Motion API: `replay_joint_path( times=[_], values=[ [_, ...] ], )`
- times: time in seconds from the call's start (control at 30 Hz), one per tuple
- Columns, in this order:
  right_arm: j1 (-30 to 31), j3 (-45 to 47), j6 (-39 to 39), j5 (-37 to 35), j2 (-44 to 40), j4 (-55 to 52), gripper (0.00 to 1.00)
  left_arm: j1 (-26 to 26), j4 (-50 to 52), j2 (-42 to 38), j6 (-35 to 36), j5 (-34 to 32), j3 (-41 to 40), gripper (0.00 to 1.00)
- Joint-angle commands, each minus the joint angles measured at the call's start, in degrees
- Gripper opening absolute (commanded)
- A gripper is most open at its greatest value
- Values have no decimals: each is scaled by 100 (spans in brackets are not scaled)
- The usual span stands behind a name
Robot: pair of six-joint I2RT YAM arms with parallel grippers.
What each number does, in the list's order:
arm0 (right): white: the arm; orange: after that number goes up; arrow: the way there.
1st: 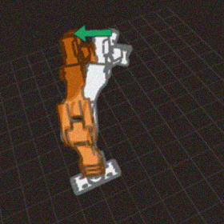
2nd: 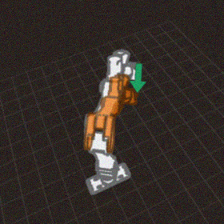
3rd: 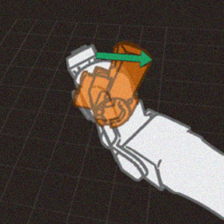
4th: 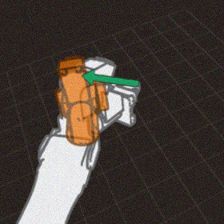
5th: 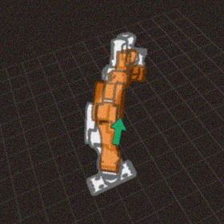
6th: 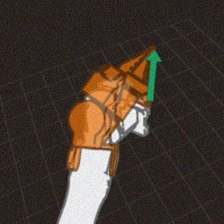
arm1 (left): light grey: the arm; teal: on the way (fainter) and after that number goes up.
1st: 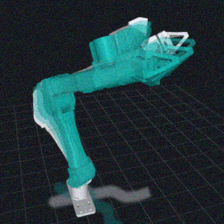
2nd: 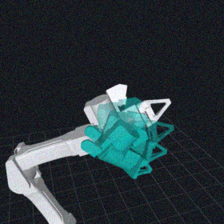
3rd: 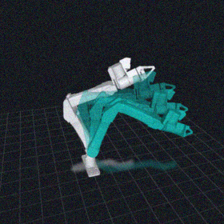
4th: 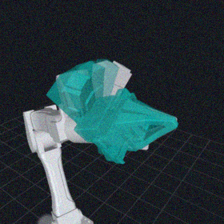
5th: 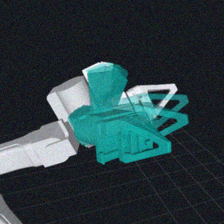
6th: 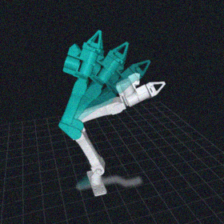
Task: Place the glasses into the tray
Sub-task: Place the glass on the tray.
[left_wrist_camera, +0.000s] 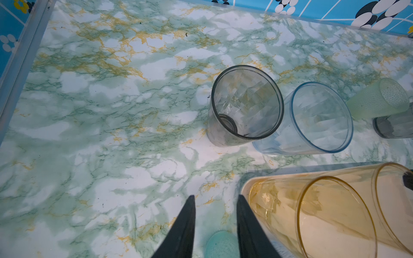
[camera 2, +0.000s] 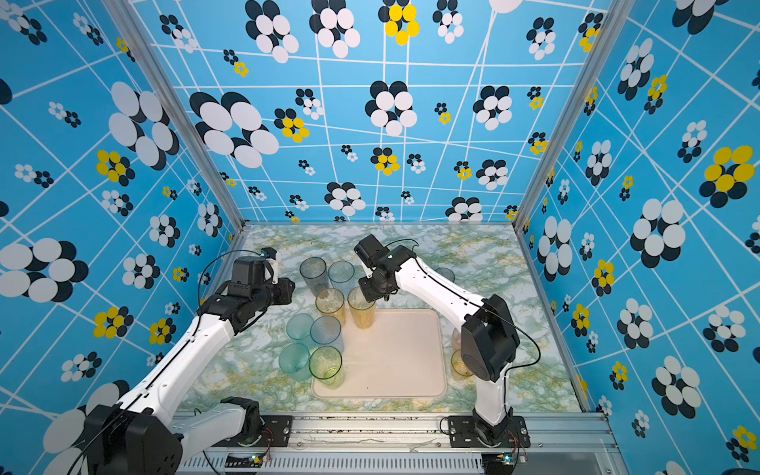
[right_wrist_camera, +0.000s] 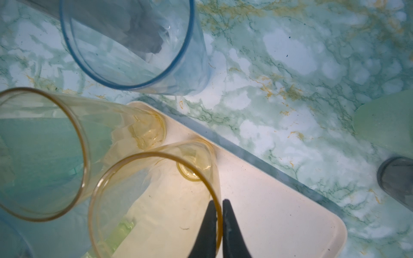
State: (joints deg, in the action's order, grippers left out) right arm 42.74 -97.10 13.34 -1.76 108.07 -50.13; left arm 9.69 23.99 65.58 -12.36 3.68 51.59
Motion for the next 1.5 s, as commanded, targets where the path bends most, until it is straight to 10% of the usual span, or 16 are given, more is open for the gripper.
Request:
replay_joint_path(
  times=[0.0,1.47],
  values=[
    [39,24,142,79,93,97,9,-64,100,34,86,29,156,33],
    [43,165,151,107,-172,201,29,-65,153,42,131,8,158,34]
  ],
)
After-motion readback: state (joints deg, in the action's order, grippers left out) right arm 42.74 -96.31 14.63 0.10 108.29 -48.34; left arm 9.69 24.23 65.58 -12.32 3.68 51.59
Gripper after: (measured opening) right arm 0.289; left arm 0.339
